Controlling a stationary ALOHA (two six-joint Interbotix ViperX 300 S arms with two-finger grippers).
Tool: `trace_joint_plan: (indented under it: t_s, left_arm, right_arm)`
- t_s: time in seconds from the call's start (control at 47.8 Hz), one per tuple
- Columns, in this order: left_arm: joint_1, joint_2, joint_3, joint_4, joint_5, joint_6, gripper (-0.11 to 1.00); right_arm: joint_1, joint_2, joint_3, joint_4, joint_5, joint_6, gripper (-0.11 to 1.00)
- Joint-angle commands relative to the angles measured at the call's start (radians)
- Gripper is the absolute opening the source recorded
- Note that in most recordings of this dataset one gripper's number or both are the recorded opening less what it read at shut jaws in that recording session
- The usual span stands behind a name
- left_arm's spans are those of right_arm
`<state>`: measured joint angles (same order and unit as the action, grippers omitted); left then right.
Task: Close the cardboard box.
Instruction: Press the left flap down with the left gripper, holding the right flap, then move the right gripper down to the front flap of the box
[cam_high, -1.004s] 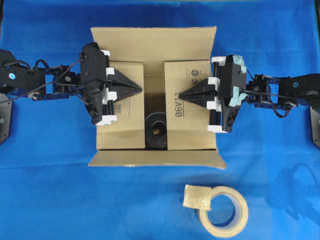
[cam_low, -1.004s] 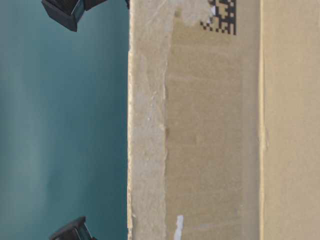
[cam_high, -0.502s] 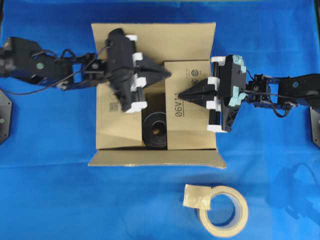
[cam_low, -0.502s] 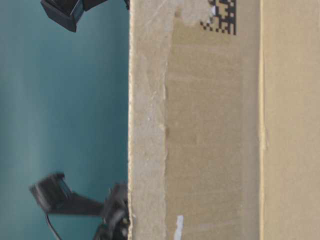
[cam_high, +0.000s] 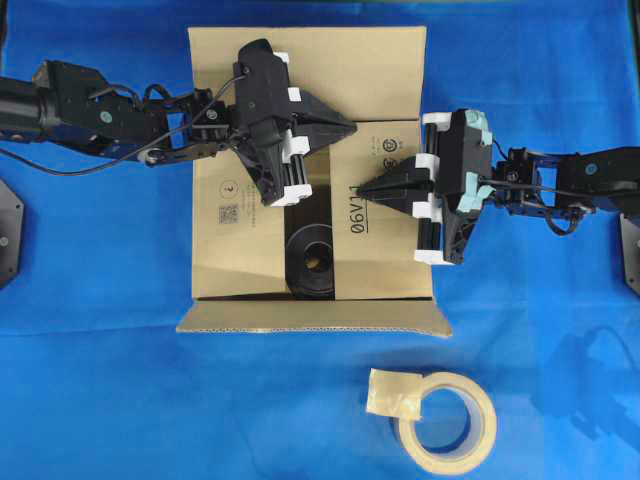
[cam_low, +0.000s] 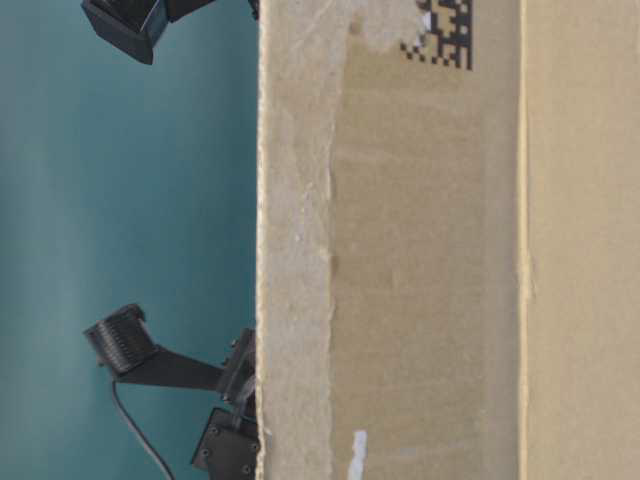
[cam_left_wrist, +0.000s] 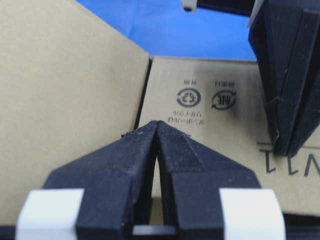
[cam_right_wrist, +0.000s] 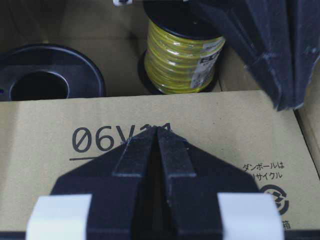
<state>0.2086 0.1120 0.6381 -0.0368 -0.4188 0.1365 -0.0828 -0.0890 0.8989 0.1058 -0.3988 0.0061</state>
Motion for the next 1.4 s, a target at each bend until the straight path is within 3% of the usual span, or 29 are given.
trace_joint_plan:
  t_s: [0.0,0.251,0.565,0.774,0.941,1.172,1.381]
  left_arm:
    - [0.003,-0.005,-0.012,0.0,-0.005,0.0,0.0]
    - [0.003,0.0,-0.012,0.0,-0.005,-0.002,0.0]
    - [0.003,0.0,-0.006,0.0,-0.005,0.0,0.0]
    - [0.003,0.002,-0.003,0.0,-0.005,0.0,0.0]
    - [0.003,0.0,0.002,0.0,-0.005,0.0,0.0]
    - [0.003,0.002,0.005,0.002,-0.005,0.0,0.0]
    - [0.003,0.002,0.005,0.0,-0.005,0.0,0.0]
  right_arm:
    - [0.002,-0.008,-0.021,0.003,-0.006,0.002,0.0]
    - [0.005,-0.038,-0.031,0.003,0.017,0.0,0.0]
    - [0.061,-0.253,-0.041,0.002,0.15,-0.002,0.0]
    - [0.164,-0.416,-0.035,0.002,0.202,-0.002,0.0]
    - [0.291,-0.483,-0.023,0.0,0.198,-0.003,0.0]
    - [0.469,-0.422,-0.012,-0.025,0.195,-0.014,0.0]
    - [0.497,-0.296,0.015,-0.023,0.141,-0.014,0.0]
